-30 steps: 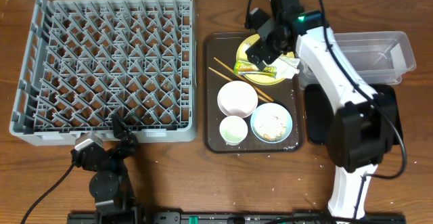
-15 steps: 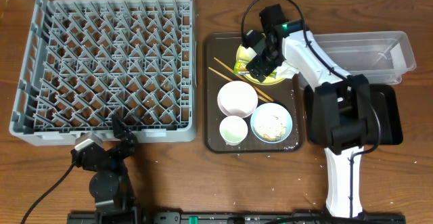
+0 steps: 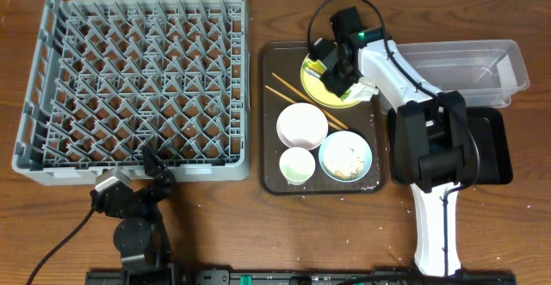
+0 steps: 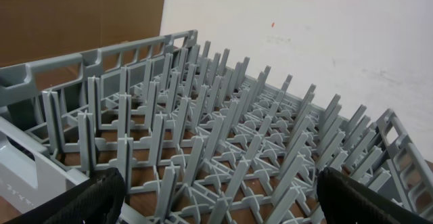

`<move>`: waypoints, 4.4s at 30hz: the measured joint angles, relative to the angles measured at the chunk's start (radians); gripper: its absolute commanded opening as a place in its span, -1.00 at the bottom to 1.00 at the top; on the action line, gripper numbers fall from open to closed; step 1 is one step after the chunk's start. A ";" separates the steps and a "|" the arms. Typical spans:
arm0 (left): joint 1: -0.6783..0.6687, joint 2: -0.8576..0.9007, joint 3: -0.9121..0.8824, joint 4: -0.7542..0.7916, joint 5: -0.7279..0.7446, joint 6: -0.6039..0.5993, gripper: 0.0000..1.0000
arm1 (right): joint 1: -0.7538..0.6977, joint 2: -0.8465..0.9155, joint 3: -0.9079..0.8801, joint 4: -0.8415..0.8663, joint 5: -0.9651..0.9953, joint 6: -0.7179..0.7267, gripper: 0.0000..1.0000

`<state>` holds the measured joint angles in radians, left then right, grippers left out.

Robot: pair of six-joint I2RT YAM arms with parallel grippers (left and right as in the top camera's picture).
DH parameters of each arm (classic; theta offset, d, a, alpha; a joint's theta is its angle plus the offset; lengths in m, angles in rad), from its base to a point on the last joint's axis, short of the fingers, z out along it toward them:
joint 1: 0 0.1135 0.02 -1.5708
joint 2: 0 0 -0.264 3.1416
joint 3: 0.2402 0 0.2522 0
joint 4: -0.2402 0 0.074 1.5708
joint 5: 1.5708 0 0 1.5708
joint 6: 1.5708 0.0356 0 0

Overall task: Sort waste into correct bins and load items into the dishwasher
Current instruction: 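Reach right gripper to the yellow plate and grasp the snack wrapper, then carry the wrapper with right gripper and drop it into the clear bin, then grasp the blue rice bowl with the right gripper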

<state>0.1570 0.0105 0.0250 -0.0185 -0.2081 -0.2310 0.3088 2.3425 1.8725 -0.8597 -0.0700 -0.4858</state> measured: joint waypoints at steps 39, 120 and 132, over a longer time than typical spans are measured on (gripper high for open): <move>0.000 0.000 0.000 0.000 0.000 0.000 0.84 | -0.320 -0.254 0.129 -0.224 0.370 1.524 -0.65; 0.000 0.000 0.000 0.000 0.000 0.000 0.84 | 0.288 -0.433 -0.555 -0.207 0.002 0.774 -0.22; 0.000 0.000 0.000 0.000 0.000 0.000 0.84 | 0.330 -0.433 -0.591 -0.177 0.053 0.762 -0.58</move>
<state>0.1570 0.0105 0.0250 -0.0185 -0.2081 -0.2310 0.6384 1.9091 1.2816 -1.0367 -0.0174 0.2764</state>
